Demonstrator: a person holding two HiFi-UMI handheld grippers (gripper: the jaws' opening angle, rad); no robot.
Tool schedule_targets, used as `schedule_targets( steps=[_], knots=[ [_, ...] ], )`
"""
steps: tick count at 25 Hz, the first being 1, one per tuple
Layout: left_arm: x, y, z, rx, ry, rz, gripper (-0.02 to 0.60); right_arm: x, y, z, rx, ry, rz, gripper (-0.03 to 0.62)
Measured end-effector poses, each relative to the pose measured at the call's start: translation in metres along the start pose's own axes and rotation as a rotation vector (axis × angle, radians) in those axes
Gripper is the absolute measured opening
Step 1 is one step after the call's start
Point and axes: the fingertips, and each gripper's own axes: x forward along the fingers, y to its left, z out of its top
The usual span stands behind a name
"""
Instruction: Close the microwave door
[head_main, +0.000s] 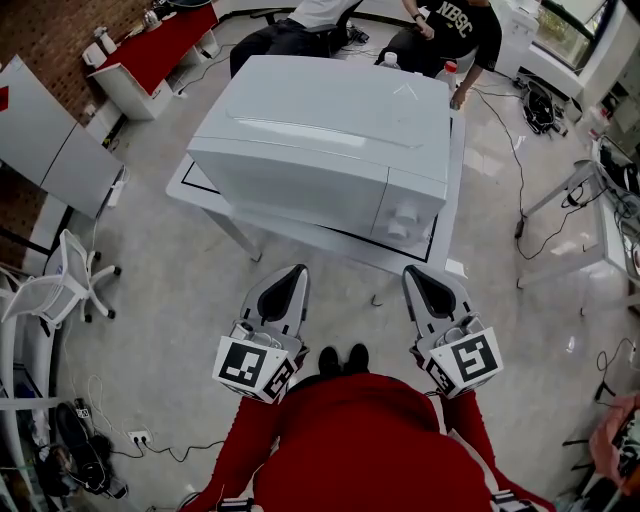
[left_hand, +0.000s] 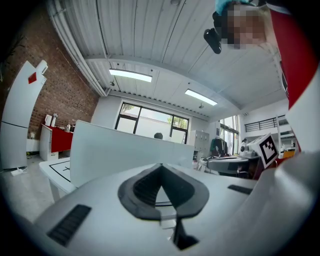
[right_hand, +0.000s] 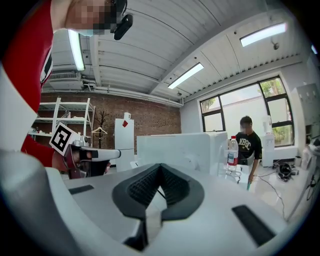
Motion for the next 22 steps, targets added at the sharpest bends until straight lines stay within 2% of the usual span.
schedule_targets(
  steps=[22],
  knots=[
    [0.001,0.0004,-0.0096,0.011,0.029,0.008,0.009,0.0045,-0.0037,-0.0031,-0.005,0.019,-0.002,0.012]
  ],
)
